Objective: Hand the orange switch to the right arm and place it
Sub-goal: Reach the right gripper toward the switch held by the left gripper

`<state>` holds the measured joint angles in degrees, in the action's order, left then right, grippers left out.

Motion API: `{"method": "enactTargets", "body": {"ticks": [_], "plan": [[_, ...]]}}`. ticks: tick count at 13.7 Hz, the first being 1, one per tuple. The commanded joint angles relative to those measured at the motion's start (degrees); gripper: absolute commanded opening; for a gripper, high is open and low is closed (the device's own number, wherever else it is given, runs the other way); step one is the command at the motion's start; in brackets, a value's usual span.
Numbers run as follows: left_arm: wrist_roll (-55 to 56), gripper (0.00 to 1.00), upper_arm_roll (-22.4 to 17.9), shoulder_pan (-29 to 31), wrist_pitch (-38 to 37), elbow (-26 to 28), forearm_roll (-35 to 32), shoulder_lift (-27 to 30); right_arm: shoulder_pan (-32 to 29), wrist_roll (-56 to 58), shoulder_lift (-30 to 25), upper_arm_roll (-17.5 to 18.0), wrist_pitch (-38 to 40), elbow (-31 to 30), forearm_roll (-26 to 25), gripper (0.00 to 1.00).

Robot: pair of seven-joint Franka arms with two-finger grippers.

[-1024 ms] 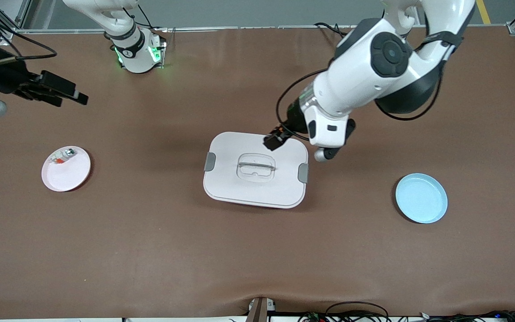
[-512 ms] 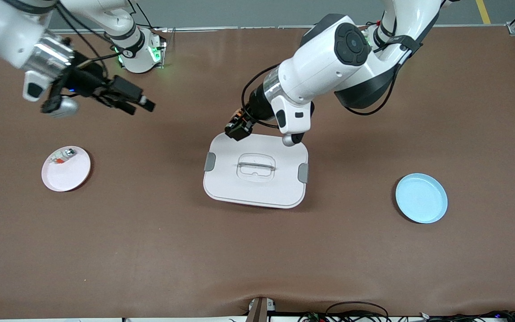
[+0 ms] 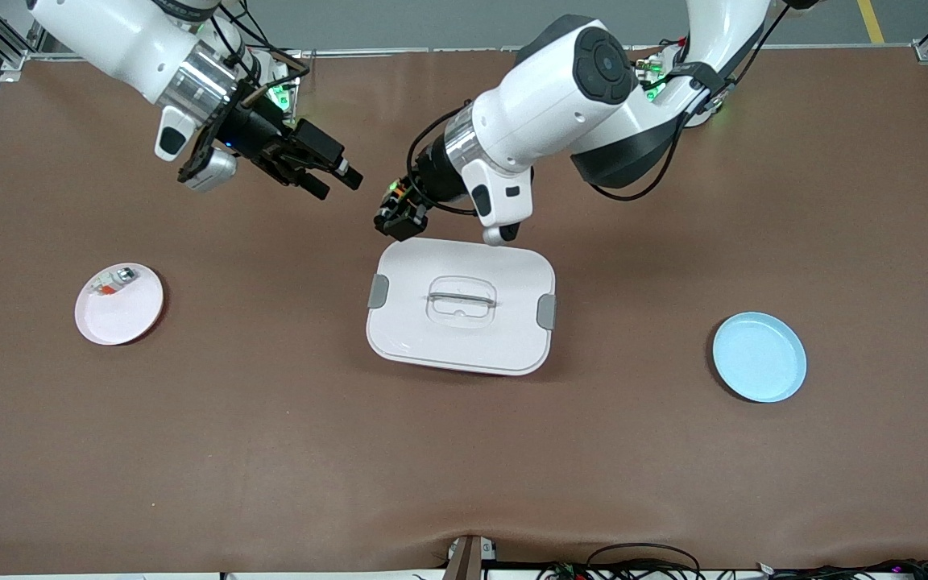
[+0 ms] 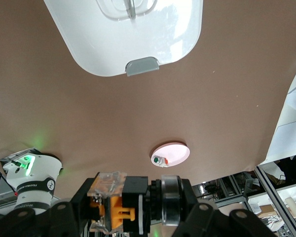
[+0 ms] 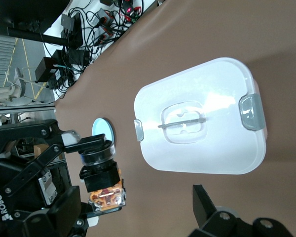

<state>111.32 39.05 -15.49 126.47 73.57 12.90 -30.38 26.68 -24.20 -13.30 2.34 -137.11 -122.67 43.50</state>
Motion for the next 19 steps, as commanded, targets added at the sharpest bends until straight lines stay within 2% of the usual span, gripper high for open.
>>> {"method": "enactTargets", "body": {"ticks": [1,8,16,17,19], "plan": [[2.0,0.00,0.1,-1.3,1.4,-1.9,1.5,-1.0,1.0,-0.1,-0.4,-0.7,-0.5,-1.0,1.8,1.00],[3.4,0.00,-0.1,-3.8,1.6,-1.9,1.6,-1.4,3.1,-0.1,2.2,-0.7,-0.3,-0.1,1.9,1.00],[3.4,0.00,-0.2,-3.9,1.6,-1.9,1.5,-1.4,4.2,0.3,2.3,-0.8,0.1,0.6,1.8,1.00],[3.4,0.00,-0.2,-3.9,1.6,-1.9,1.5,-1.4,4.2,0.4,2.2,-0.8,0.3,0.7,1.8,0.97],[3.4,0.00,-0.2,-3.9,1.7,-1.9,1.5,-1.4,4.2,0.7,2.2,-0.8,0.3,0.7,1.2,0.69]]}}
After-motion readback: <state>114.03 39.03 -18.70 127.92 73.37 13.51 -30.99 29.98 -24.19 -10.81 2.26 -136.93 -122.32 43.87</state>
